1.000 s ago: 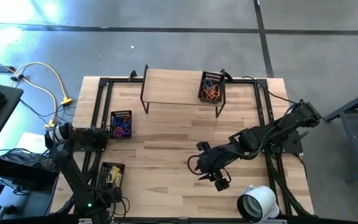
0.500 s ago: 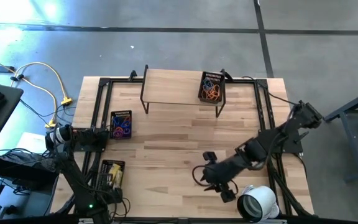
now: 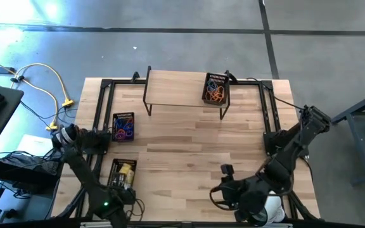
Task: Pick & Place Office Desk Supplies
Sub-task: Put the bottom black bin on the shelf
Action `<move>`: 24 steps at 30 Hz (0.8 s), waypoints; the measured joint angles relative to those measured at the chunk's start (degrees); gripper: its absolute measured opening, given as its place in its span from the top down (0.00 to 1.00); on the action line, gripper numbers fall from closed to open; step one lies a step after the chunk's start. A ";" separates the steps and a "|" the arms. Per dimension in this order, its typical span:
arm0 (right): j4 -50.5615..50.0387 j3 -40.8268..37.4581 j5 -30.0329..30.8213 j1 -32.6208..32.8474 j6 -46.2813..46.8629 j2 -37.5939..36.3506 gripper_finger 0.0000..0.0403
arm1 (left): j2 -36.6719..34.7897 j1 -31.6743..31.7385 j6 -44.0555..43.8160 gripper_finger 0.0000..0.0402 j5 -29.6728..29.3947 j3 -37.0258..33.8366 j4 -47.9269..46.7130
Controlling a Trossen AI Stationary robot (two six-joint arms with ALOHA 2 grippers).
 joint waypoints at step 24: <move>25.40 -19.24 17.02 7.37 14.78 0.02 0.60 | -3.31 24.38 37.81 1.00 -17.03 24.25 -19.84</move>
